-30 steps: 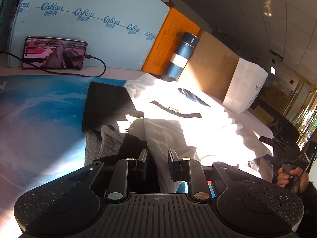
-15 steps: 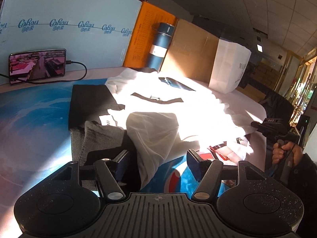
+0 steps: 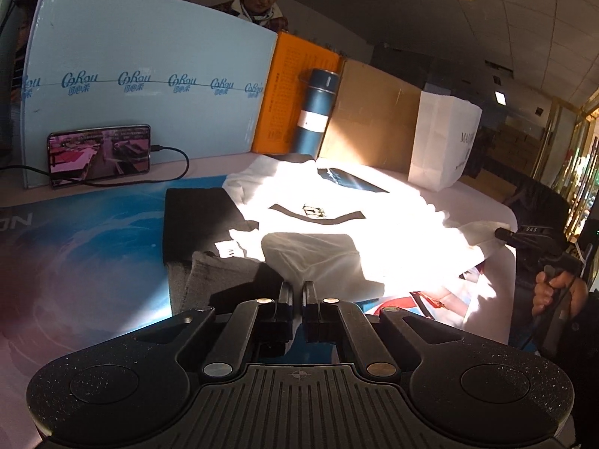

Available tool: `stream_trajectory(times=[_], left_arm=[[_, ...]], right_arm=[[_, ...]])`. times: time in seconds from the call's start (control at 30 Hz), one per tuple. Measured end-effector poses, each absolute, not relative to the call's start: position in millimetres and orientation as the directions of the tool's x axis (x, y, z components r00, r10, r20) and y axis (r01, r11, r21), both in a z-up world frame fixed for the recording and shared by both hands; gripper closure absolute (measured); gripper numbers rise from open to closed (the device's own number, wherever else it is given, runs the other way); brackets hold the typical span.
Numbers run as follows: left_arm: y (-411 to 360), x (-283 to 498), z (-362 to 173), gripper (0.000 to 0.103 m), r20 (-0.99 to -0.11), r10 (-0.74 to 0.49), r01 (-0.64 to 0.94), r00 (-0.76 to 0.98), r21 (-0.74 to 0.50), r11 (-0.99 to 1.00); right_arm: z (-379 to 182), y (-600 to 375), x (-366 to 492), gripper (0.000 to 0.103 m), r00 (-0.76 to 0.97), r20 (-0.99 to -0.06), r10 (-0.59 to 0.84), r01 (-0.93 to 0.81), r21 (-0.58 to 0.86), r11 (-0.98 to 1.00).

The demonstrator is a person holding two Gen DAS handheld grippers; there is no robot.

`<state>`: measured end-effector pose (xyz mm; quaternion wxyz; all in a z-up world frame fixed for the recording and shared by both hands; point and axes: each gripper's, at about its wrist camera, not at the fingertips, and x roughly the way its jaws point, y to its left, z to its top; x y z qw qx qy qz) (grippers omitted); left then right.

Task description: Fold clothes

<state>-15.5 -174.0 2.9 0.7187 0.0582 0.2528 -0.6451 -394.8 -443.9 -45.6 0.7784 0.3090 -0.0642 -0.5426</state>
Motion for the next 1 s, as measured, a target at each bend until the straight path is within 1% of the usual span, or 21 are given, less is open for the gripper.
stream_trajectory(times=[0.13, 0.27, 0.33, 0.37, 0.4, 0.43, 0.47, 0.5, 0.53, 0.57, 0.63, 0.67, 0.7, 0.8, 0.9, 0.97, 1.0], left_arm=[[-145.8, -20.8, 3.1, 0.100, -0.432, -0.900, 0.944, 0.055, -0.272, 0.188], [-131.8, -31.4, -2.3, 0.100, -0.475, -0.879, 0.950, 0.041, -0.253, 0.181], [-126.9, -29.3, -0.7, 0.092, -0.465, -0.883, 0.946, 0.064, -0.252, 0.201], [-124.7, -27.4, 0.6, 0.092, -0.457, -0.886, 0.944, 0.078, -0.253, 0.214], [-122.4, -25.6, 1.9, 0.086, -0.449, -0.889, 0.940, 0.093, -0.254, 0.227], [-120.1, -23.7, 3.2, 0.071, -0.440, -0.891, 0.937, 0.108, -0.255, 0.239], [-116.9, -22.3, 5.7, 0.063, -0.425, -0.895, 0.932, 0.134, -0.252, 0.259], [-115.6, -21.5, 8.8, 0.042, -0.411, -0.897, 0.928, 0.161, -0.246, 0.279], [-115.7, -20.7, 11.8, 0.031, -0.401, -0.897, 0.924, 0.183, -0.240, 0.296], [-117.2, -19.7, 15.1, 0.031, -0.392, -0.897, 0.921, 0.202, -0.235, 0.310], [-127.0, -15.9, 23.6, 0.030, -0.378, -0.898, 0.922, 0.225, -0.215, 0.321], [-137.3, -12.7, 29.5, 0.029, -0.372, -0.900, 0.929, 0.228, -0.194, 0.315], [-147.6, -9.5, 35.5, 0.028, -0.366, -0.901, 0.935, 0.231, -0.172, 0.309], [-178.4, 0.2, 53.2, 0.024, -0.349, -0.906, 0.951, 0.238, -0.107, 0.291], [-209.3, 9.9, 71.0, 0.022, -0.332, -0.911, 0.961, 0.245, -0.040, 0.273], [-229.8, 16.4, 82.9, 0.021, -0.320, -0.914, 0.965, 0.248, 0.004, 0.261], [-240.1, 19.6, 88.8, 0.018, -0.314, -0.916, 0.967, 0.250, 0.027, 0.254]], right_arm=[[-38.8, -422.4, -413.7, 0.099, 0.426, -0.243, -0.871, 0.796, 0.559, 0.233], [-41.0, -405.4, -426.0, 0.099, 0.422, -0.278, -0.863, 0.823, 0.517, 0.237], [-45.8, -401.7, -429.9, 0.099, 0.407, -0.304, -0.861, 0.839, 0.497, 0.221], [-49.5, -401.5, -432.0, 0.098, 0.388, -0.315, -0.866, 0.849, 0.489, 0.202], [-51.8, -401.9, -434.0, 0.098, 0.362, -0.324, -0.874, 0.858, 0.483, 0.176], [-52.9, -402.8, -435.9, 0.093, 0.324, -0.333, -0.886, 0.869, 0.474, 0.140], [-52.7, -403.5, -436.8, 0.083, 0.300, -0.334, -0.894, 0.879, 0.460, 0.123], [-50.8, -402.2, -435.4, 0.056, 0.307, -0.311, -0.900, 0.882, 0.449, 0.146], [-48.4, -399.9, -433.2, 0.044, 0.327, -0.277, -0.904, 0.880, 0.437, 0.184], [-46.0, -397.7, -431.0, 0.035, 0.347, -0.243, -0.906, 0.878, 0.425, 0.222], [-39.8, -394.7, -420.2, 0.028, 0.414, -0.180, -0.892, 0.864, 0.388, 0.322], [-36.8, -394.5, -413.9, 0.020, 0.446, -0.159, -0.881, 0.853, 0.372, 0.365], [-34.3, -395.9, -408.3, 0.015, 0.480, -0.143, -0.866, 0.838, 0.369, 0.403], [-30.8, -409.5, -395.1, 0.012, 0.582, -0.125, -0.804, 0.762, 0.428, 0.485], [-27.5, -423.7, -374.9, 0.004, 0.678, -0.116, -0.725, 0.673, 0.494, 0.550], [-25.2, -433.0, -360.7, 0.001, 0.737, -0.107, -0.667, 0.608, 0.536, 0.586], [-24.0, -437.7, -353.6, 0.000, 0.765, -0.100, -0.636, 0.573, 0.556, 0.602]])
